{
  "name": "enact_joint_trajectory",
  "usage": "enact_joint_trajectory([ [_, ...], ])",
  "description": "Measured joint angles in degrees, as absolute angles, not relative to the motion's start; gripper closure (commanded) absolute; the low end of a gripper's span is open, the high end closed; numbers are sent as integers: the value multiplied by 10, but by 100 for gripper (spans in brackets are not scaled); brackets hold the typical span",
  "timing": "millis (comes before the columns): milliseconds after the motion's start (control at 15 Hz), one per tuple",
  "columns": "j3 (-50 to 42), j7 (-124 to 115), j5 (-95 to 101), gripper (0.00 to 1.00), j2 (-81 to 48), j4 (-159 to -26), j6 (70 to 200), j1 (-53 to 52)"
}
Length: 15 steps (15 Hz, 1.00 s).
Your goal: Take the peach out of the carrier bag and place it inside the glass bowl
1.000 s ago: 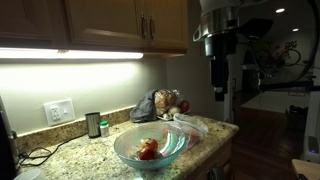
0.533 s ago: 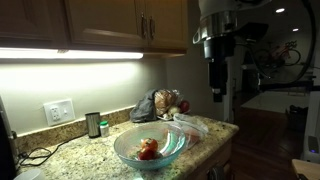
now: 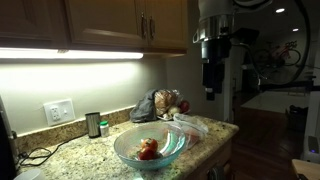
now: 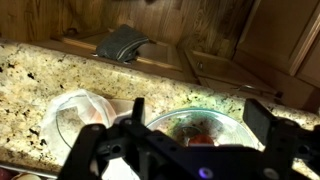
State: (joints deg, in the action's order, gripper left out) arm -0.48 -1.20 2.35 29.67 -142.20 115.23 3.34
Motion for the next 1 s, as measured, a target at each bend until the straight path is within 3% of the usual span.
enact_joint_trajectory([
  [1000,-27,-62,65,0,249,-1427,1210,100],
])
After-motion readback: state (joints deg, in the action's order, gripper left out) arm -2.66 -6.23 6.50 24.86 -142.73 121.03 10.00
